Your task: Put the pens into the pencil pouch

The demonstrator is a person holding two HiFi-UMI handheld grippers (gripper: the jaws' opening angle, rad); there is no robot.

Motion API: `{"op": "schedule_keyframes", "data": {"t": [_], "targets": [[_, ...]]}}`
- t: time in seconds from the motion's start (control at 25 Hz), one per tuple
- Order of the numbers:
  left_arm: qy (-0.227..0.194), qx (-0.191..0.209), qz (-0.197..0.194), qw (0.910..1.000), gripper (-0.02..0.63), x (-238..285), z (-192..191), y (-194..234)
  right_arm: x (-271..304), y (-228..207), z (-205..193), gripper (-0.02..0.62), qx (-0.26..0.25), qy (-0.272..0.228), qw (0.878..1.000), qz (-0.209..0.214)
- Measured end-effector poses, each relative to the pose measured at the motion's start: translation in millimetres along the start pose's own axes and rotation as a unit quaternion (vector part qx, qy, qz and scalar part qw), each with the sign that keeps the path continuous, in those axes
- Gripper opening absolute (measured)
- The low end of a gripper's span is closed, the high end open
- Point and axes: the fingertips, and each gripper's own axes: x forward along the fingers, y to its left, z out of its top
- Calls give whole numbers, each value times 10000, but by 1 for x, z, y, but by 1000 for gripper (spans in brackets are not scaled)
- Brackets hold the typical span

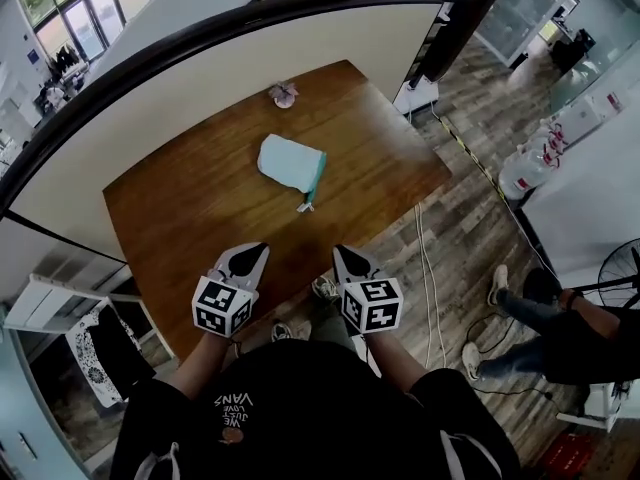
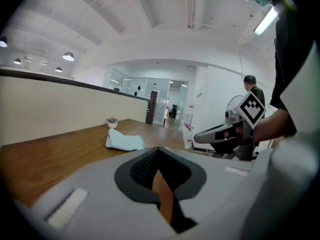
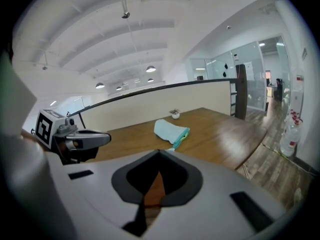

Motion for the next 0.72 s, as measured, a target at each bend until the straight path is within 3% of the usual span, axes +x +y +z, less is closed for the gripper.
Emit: {"op": "schedule_keyframes", "data": {"t": [0.72], "targets": [[127,34,-74,9999,11,-34,-17,-18,-11,29,-29,12,-75,174,9998,-63]]}}
